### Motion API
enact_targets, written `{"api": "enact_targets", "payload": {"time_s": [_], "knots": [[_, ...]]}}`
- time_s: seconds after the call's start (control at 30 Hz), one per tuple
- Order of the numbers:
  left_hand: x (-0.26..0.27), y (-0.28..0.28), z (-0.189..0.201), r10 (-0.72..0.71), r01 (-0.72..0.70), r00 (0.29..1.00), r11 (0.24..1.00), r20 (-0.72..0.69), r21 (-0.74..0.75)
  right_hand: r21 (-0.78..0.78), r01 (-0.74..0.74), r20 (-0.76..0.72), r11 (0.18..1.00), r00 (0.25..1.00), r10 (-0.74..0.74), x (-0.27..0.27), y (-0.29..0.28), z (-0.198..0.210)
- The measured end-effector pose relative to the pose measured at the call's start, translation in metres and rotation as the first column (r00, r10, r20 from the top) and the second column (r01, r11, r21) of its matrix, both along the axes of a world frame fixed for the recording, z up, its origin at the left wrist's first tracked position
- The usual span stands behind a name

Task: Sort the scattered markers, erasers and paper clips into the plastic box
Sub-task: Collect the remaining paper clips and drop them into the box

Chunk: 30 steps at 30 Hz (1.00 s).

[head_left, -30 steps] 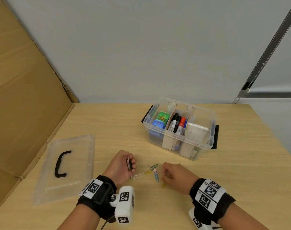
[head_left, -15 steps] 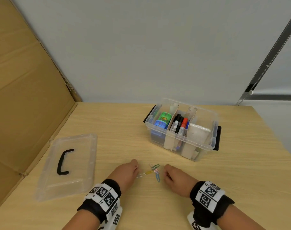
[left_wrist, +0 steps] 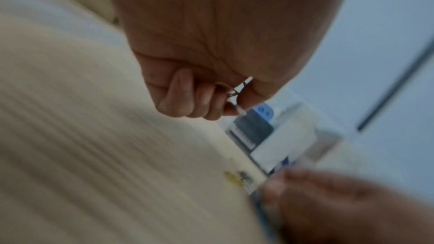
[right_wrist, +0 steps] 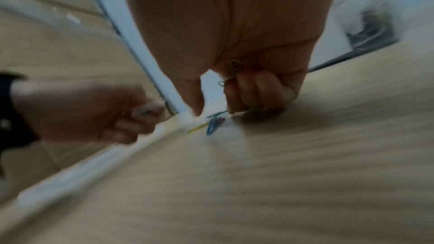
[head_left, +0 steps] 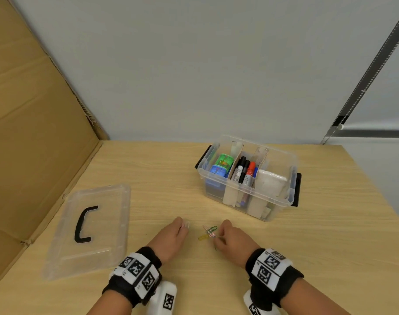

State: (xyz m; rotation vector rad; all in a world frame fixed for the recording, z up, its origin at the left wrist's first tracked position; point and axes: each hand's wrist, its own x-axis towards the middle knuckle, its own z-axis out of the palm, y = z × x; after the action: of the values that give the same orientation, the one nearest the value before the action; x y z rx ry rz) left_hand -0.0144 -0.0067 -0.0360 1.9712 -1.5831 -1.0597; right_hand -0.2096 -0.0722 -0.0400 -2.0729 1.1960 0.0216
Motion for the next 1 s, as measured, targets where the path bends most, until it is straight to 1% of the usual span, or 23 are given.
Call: {"api": "enact_targets", "payload": {"time_s": [0.07,0.1,0.13,0.17,0.2,0.23,0.27,0.33,0.37,0.47,0.5,0.53,0.57,0.6,0.63,0.67,0.73,0.77,0.83,0.87,0.93,0.97,1.0], "knots": [[0.003,-0.002,0.006,0.093,-0.095,0.969,0.995,-0.227,0.0,-0.033,-0.019,-0.093,0.999,0.996,0.015,0.011,0.004,-0.001],[0.003,-0.003,0.009,0.153,-0.155,0.917,0.988,-0.369,0.026,-0.053,-0.029,-0.135,0.998,0.991,0.022,0.016,0.004,-0.001],[0.004,-0.004,0.012,0.232,-0.226,0.806,0.971,-0.544,0.079,-0.071,-0.043,-0.176,0.997,0.984,0.03,0.021,0.005,-0.002],[0.003,-0.004,0.015,0.284,-0.264,0.674,0.955,-0.682,0.136,-0.091,-0.061,-0.219,0.994,0.975,0.039,0.026,0.005,-0.004],[0.003,-0.005,0.018,0.313,-0.281,0.545,0.942,-0.778,0.182,-0.105,-0.079,-0.264,0.991,0.963,0.049,0.03,0.004,-0.005],[0.003,-0.005,0.021,0.318,-0.289,0.469,0.937,-0.824,0.197,-0.112,-0.098,-0.305,0.989,0.951,0.06,0.033,0.004,-0.005],[0.002,-0.006,0.023,0.327,-0.293,0.417,0.932,-0.848,0.216,-0.115,-0.112,-0.331,0.987,0.941,0.068,0.035,0.004,-0.004],[0.001,-0.008,0.022,0.35,-0.304,0.434,0.924,-0.83,0.231,-0.111,-0.119,-0.324,0.987,0.943,0.077,0.032,0.002,-0.001],[-0.001,-0.008,0.021,0.355,-0.308,0.471,0.924,-0.807,0.227,-0.089,-0.114,-0.285,0.989,0.955,0.084,0.028,0.001,0.001],[-0.004,-0.01,0.014,0.384,-0.32,0.55,0.917,-0.741,0.238,0.014,-0.038,-0.027,0.999,0.999,0.039,0.008,-0.003,0.006],[-0.005,-0.01,0.012,0.362,-0.308,0.62,0.928,-0.696,0.208,0.037,-0.002,0.057,0.999,0.998,0.0,0.001,-0.004,0.008],[-0.006,-0.009,0.011,0.31,-0.277,0.734,0.949,-0.604,0.15,0.046,0.031,0.122,0.998,0.992,-0.037,-0.005,-0.006,0.009],[-0.008,-0.01,0.01,0.227,-0.219,0.867,0.973,-0.444,0.069,0.052,0.066,0.175,0.996,0.982,-0.074,-0.01,-0.007,0.009],[-0.009,-0.011,0.009,0.113,-0.121,0.964,0.992,-0.239,-0.019,0.059,0.099,0.218,0.993,0.97,-0.11,-0.015,-0.009,0.008],[-0.012,-0.012,0.008,0.002,-0.005,0.999,0.998,-0.047,-0.068,0.074,0.129,0.253,0.989,0.957,-0.144,-0.019,-0.01,0.006],[-0.015,-0.013,0.009,-0.082,0.089,0.992,0.994,0.096,-0.062,0.099,0.159,0.287,0.982,0.941,-0.181,-0.022,-0.011,0.004],[-0.021,-0.016,0.009,-0.196,0.195,0.942,0.98,0.271,0.032,0.178,0.219,0.348,0.959,0.898,-0.269,-0.027,-0.014,0.001],[-0.023,-0.018,0.008,-0.231,0.218,0.923,0.973,0.308,0.076,0.238,0.24,0.373,0.941,0.872,-0.317,-0.029,-0.015,0.0],[-0.024,-0.022,0.009,-0.244,0.226,0.911,0.97,0.332,0.095,0.41,0.229,0.448,0.883,0.793,-0.413,-0.032,-0.016,0.0],[-0.024,-0.024,0.01,-0.248,0.228,0.907,0.969,0.34,0.097,0.517,0.184,0.501,0.836,0.727,-0.47,-0.033,-0.017,0.002],[-0.023,-0.025,0.01,-0.266,0.243,0.898,0.964,0.35,0.11,0.691,0.039,0.581,0.721,0.563,-0.588,-0.035,-0.016,0.006],[-0.023,-0.025,0.01,-0.277,0.251,0.893,0.961,0.356,0.12,0.735,-0.01,0.589,0.678,0.506,-0.63,-0.035,-0.015,0.007],[-0.024,-0.025,0.009,-0.294,0.264,0.882,0.956,0.369,0.131,0.758,-0.032,0.582,0.652,0.484,-0.653,-0.034,-0.015,0.008]]}}
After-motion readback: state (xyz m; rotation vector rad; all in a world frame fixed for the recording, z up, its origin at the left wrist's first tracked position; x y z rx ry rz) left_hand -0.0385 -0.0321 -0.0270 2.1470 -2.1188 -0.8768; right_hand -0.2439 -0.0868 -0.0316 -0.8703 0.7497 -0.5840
